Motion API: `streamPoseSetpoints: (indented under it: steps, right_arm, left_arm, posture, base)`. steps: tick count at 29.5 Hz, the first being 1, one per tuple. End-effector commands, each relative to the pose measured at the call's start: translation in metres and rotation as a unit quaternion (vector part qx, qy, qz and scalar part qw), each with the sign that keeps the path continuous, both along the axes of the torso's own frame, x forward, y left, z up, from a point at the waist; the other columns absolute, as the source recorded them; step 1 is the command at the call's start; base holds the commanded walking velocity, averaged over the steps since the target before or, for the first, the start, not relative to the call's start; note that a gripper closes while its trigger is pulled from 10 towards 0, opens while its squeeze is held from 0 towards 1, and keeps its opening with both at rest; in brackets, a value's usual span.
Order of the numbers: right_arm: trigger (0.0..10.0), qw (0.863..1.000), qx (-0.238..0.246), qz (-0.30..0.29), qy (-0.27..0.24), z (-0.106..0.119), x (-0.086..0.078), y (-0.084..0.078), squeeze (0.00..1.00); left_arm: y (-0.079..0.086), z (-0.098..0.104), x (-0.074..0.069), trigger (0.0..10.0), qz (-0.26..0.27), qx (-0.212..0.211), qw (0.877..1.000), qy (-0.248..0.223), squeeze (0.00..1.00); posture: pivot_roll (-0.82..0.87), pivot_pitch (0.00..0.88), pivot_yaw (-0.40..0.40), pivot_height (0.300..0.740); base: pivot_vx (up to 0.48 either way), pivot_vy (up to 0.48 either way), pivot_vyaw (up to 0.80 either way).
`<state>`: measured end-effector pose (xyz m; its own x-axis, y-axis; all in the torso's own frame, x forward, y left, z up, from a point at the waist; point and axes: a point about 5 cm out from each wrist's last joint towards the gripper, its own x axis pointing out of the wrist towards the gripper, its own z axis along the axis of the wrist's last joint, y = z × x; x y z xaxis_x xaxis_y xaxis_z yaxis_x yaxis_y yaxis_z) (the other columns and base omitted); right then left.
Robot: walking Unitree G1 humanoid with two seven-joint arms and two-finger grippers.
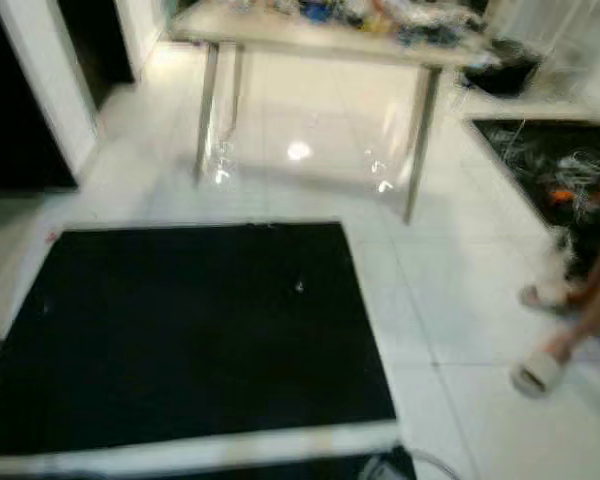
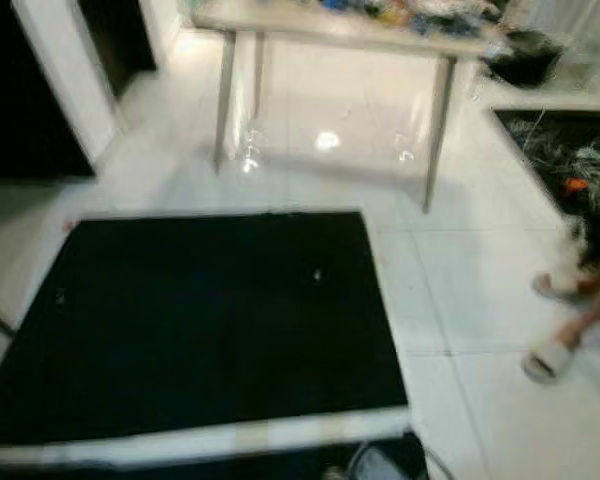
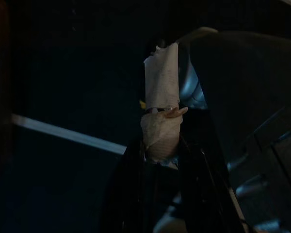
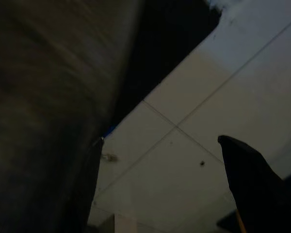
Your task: Picking trash to rubbish bin
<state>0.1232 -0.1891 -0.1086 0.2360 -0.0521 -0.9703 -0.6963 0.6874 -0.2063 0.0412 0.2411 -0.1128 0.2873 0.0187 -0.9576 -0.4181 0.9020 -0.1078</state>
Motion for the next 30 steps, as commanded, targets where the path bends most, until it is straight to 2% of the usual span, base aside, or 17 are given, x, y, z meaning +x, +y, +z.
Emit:
streamPoseSetpoints:
  steps: [1, 19, 25, 30]
  right_arm:
    - [10.0, 0.999, 0.034, -0.004, -0.003, -0.001, 0.003, 0.016, 0.00]
    - [10.0, 0.999, 0.032, -0.003, 0.003, -0.001, 0.003, 0.015, 0.00]
    - [10.0, 1.000, 0.031, 0.000, 0.004, 0.000, 0.003, 0.015, 0.00]
    - [10.0, 1.000, 0.028, 0.002, 0.003, 0.000, 0.004, 0.015, 0.00]
  left_arm:
    - [0.003, 0.002, 0.008, 10.0, -0.007, 0.012, 1.000, -0.010, 0.00]
    - [0.001, 0.001, 0.011, 10.0, -0.041, 0.044, 0.998, 0.002, 0.00]
    - [-0.001, 0.001, 0.019, 10.0, -0.038, 0.088, 0.995, 0.006, 0.00]
    - [-0.003, 0.001, 0.024, 10.0, -0.039, 0.089, 0.995, 0.003, 0.00]
  posture:
    - [0.12, 0.042, 0.025, 0.740]
    - [0.12, 0.043, 0.026, 0.740]
    - [0.12, 0.036, 0.023, 0.740]
    - [0.12, 0.027, 0.020, 0.740]
  base:
    - [0.000, 0.000, -0.80]
    - [0.000, 0.000, -0.80]
    - [0.000, 0.000, -0.80]
    - [0.000, 0.000, -0.80]
